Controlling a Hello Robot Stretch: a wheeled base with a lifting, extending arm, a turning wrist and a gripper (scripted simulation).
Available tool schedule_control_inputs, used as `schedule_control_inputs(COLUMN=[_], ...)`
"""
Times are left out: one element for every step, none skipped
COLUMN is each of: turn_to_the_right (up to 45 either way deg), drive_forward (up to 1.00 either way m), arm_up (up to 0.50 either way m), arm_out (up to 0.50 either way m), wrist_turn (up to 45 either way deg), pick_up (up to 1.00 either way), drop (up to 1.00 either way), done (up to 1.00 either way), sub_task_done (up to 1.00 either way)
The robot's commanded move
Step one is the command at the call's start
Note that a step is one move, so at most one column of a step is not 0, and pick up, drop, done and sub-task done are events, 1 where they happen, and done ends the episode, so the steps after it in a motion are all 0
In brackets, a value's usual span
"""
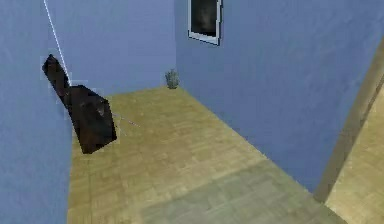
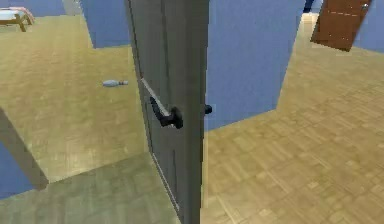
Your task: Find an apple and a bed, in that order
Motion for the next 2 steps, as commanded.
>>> schedule_control_inputs(turn_to_the_right=[45.0,3.0], drive_forward=[0.0,0.0], arm_up=[0.0,0.0], arm_out=[0.0,0.0], wrist_turn=[0.0,0.0], pick_up=[0.0,0.0], drop=[0.0,0.0], done=[0.0,0.0], sub_task_done=[0.0,0.0])
